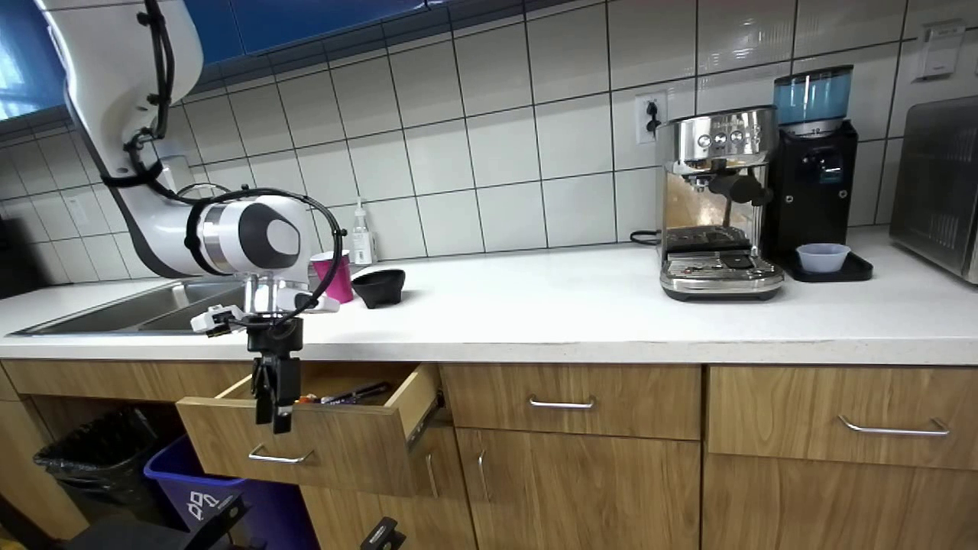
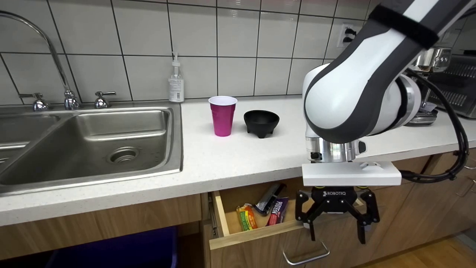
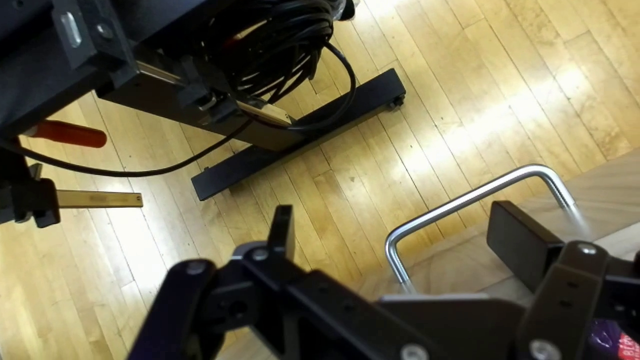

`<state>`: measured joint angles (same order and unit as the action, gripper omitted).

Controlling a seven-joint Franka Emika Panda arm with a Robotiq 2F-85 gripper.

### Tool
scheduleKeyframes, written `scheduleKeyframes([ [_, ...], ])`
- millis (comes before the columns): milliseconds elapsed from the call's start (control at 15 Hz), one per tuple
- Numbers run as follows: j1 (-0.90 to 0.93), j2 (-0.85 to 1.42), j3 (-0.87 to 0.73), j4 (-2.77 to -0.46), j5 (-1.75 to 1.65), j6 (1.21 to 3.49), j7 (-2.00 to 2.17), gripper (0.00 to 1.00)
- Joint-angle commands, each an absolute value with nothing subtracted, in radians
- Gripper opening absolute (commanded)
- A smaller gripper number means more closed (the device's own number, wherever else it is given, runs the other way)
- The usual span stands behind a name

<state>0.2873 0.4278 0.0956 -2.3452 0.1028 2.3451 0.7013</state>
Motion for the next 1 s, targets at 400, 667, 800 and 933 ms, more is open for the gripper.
scheduleKeyframes([
  [400, 0.316, 0.502, 0.041, -2.213, 0.002, 2.367, 0.729, 1.0],
  [667, 0.325, 0.529, 0.026, -2.16, -0.034, 2.358, 0.726, 1.0],
  [800, 0.33, 0.543, 0.019, -2.132, -0.048, 2.355, 0.725, 1.0],
  [933, 0.333, 0.558, 0.012, -2.104, -0.058, 2.352, 0.727, 1.0],
])
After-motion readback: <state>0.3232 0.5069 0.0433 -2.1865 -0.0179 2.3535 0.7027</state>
